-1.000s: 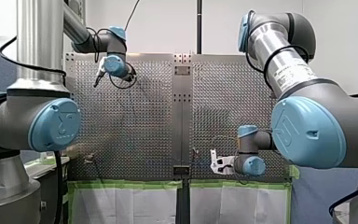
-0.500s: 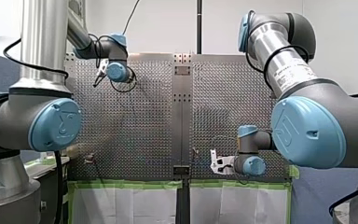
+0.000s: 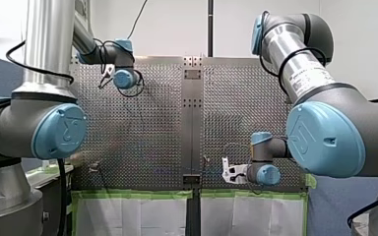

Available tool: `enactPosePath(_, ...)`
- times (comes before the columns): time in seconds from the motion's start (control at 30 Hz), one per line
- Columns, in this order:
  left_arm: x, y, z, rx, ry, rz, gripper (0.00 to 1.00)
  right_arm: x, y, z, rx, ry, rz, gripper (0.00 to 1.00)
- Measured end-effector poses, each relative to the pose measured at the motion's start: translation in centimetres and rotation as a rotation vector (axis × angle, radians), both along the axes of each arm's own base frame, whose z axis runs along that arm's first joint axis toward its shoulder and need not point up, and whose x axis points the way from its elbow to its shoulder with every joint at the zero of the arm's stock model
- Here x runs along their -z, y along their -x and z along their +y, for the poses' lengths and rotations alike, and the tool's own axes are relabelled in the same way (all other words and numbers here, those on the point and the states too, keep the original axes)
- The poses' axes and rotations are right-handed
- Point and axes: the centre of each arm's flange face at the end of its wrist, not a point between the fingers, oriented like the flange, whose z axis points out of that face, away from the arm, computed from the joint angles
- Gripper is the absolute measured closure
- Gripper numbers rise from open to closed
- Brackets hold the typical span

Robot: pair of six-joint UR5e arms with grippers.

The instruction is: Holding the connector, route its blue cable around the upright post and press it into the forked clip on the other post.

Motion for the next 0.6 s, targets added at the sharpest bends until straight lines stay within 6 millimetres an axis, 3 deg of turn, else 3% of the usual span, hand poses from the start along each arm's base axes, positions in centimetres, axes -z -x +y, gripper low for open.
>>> enactPosePath(0.2, 0.9, -0.9, -0.2, 0.001, 0.002, -0.021, 0.0, 0.0, 0.0, 0.0, 0.0, 0.0, 0.0, 1.0)
enactPosePath(0.6, 0.2, -1.7, -0.3, 0.003, 0.027, -0.11, 0.0, 0.0, 0.1, -0.1, 0.001, 0.001, 0.0, 1.0)
